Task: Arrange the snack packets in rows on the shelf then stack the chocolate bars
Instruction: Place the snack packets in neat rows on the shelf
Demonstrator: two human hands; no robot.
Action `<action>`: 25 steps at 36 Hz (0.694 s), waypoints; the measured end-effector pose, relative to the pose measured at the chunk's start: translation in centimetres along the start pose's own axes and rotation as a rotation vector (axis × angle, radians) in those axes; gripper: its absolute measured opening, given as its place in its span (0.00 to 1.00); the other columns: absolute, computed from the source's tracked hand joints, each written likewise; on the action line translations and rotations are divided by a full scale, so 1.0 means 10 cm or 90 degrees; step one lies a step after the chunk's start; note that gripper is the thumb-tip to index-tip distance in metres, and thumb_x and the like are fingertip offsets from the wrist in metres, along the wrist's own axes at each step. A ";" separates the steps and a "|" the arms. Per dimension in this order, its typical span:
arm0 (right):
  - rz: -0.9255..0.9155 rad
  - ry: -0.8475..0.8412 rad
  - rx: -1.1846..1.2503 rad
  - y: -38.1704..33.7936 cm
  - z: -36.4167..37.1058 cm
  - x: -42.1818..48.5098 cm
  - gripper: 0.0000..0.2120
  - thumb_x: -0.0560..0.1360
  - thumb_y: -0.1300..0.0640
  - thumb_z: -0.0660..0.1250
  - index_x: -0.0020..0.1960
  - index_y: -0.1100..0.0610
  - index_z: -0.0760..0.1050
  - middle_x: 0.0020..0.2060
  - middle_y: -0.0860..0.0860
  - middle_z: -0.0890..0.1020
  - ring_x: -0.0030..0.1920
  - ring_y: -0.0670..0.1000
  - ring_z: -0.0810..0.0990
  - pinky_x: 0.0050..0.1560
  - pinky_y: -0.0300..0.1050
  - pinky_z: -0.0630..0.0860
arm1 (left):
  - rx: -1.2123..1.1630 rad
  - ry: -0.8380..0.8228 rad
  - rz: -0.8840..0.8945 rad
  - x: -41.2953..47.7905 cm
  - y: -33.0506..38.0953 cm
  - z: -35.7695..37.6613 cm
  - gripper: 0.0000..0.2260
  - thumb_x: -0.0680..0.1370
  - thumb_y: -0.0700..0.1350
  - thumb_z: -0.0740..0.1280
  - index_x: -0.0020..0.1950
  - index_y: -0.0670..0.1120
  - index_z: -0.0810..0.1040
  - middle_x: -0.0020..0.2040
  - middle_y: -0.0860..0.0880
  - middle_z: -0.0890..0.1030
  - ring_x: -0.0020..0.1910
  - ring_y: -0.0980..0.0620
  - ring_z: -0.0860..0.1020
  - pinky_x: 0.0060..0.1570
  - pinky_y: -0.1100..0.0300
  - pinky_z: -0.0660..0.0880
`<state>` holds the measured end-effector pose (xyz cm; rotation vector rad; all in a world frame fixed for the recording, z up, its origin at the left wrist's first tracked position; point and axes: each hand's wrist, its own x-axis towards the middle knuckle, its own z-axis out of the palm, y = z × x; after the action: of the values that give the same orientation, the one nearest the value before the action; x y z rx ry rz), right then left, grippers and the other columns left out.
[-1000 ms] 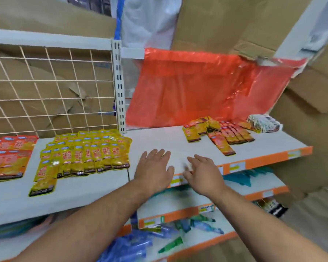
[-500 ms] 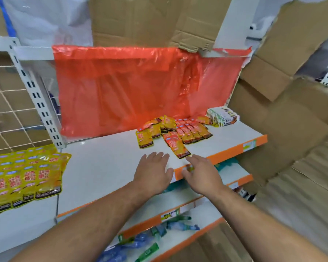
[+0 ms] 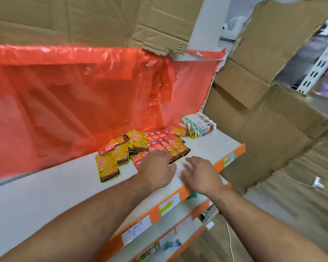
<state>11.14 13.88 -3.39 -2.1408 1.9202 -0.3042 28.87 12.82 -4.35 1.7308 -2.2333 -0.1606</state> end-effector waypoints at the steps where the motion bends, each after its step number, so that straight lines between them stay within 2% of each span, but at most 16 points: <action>1: -0.001 0.001 0.005 0.03 0.01 0.06 0.33 0.72 0.38 0.61 0.72 0.54 0.72 0.69 0.53 0.75 0.70 0.56 0.71 0.71 0.50 0.68 | 0.005 0.000 0.002 0.06 -0.01 0.01 0.18 0.79 0.55 0.56 0.56 0.44 0.78 0.54 0.45 0.80 0.57 0.43 0.75 0.57 0.53 0.69; 6: -0.017 -0.020 0.011 0.11 -0.01 0.33 0.27 0.77 0.44 0.66 0.73 0.53 0.71 0.69 0.51 0.75 0.70 0.55 0.71 0.69 0.49 0.69 | 0.004 0.005 -0.001 0.31 0.00 0.07 0.14 0.79 0.53 0.58 0.49 0.44 0.76 0.49 0.44 0.80 0.52 0.43 0.76 0.47 0.53 0.69; 8: -0.028 -0.021 0.017 0.17 -0.01 0.48 0.26 0.77 0.44 0.67 0.72 0.53 0.72 0.68 0.51 0.76 0.68 0.55 0.72 0.67 0.48 0.70 | -0.006 0.002 -0.025 0.41 0.02 0.11 0.14 0.79 0.54 0.59 0.50 0.44 0.76 0.50 0.44 0.80 0.52 0.43 0.76 0.46 0.53 0.71; 13: -0.066 -0.019 0.028 0.29 0.00 0.86 0.20 0.76 0.45 0.68 0.64 0.53 0.77 0.61 0.52 0.79 0.64 0.56 0.75 0.60 0.50 0.74 | -0.035 -0.007 -0.106 0.61 0.13 0.22 0.15 0.80 0.52 0.60 0.59 0.44 0.75 0.56 0.42 0.77 0.56 0.42 0.77 0.50 0.52 0.73; 17: -0.090 -0.032 0.047 0.35 -0.01 1.13 0.16 0.76 0.47 0.67 0.58 0.55 0.80 0.55 0.53 0.82 0.58 0.56 0.79 0.54 0.50 0.77 | -0.040 0.020 -0.192 0.75 0.22 0.29 0.14 0.79 0.49 0.60 0.60 0.43 0.73 0.57 0.41 0.76 0.55 0.41 0.77 0.50 0.53 0.72; 21: -0.118 -0.047 0.080 0.44 -0.01 1.41 0.16 0.76 0.46 0.68 0.58 0.56 0.80 0.53 0.53 0.82 0.56 0.56 0.80 0.53 0.50 0.77 | -0.060 0.077 -0.315 0.86 0.32 0.37 0.15 0.78 0.50 0.62 0.59 0.42 0.73 0.56 0.42 0.79 0.55 0.42 0.78 0.50 0.53 0.73; 25: -0.129 -0.076 0.112 0.53 0.05 1.62 0.20 0.76 0.46 0.69 0.62 0.57 0.78 0.58 0.54 0.82 0.59 0.56 0.79 0.57 0.49 0.76 | -0.039 0.100 -0.399 0.96 0.41 0.46 0.16 0.77 0.52 0.64 0.59 0.42 0.73 0.55 0.42 0.80 0.55 0.42 0.78 0.51 0.53 0.73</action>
<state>8.11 -2.71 -5.69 -2.1841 1.5553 -0.3610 21.49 4.28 -5.93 2.2598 -1.5005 -0.2164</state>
